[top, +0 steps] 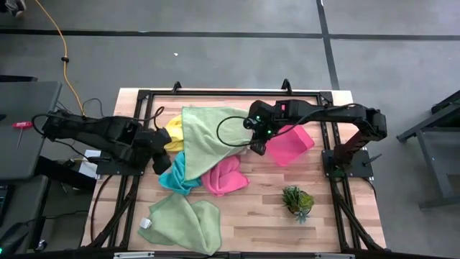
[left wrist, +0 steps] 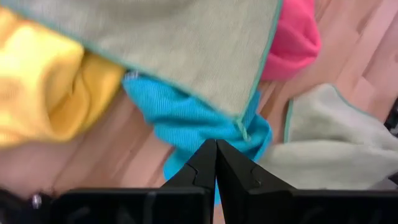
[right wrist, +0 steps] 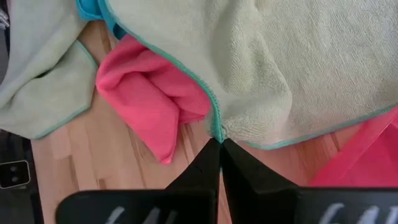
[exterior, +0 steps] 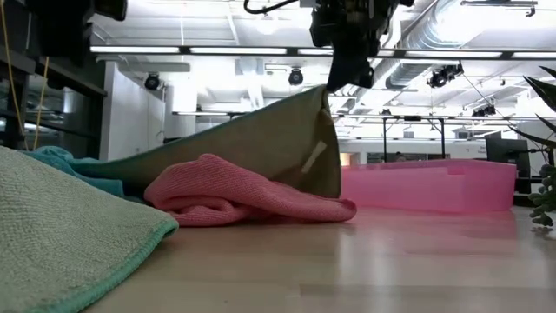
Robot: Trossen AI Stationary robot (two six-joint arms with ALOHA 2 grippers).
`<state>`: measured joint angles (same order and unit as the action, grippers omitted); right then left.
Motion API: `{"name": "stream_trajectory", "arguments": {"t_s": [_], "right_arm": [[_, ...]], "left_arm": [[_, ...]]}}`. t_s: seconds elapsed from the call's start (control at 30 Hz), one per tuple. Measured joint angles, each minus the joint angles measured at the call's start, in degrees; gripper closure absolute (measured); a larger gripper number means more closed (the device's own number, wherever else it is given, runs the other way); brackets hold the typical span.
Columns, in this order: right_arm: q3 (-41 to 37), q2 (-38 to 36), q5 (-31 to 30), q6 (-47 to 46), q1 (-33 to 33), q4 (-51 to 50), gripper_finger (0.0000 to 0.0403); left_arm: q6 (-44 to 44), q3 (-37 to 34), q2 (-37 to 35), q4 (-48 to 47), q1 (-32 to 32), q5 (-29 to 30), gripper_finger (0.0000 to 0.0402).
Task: Fold microfiber towels
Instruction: Fold the top light green microfiber cloth
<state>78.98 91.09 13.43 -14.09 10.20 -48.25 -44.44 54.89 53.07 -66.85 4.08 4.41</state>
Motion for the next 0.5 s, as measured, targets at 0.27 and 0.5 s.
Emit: {"name": "stream_trajectory", "arguments": {"t_s": [0.27, 0.5], "right_arm": [[0.0, 0.0, 0.1, 0.0, -0.1, 0.0, 0.0403], [0.0, 0.0, 0.1, 0.0, -0.1, 0.1, 0.0403]], "left_arm": [[10.3, 0.0, 8.7, 9.8, 3.3, 2.7, 0.0335], [18.8, 0.0, 20.8, 11.9, 9.6, 7.6, 0.0248]]}}
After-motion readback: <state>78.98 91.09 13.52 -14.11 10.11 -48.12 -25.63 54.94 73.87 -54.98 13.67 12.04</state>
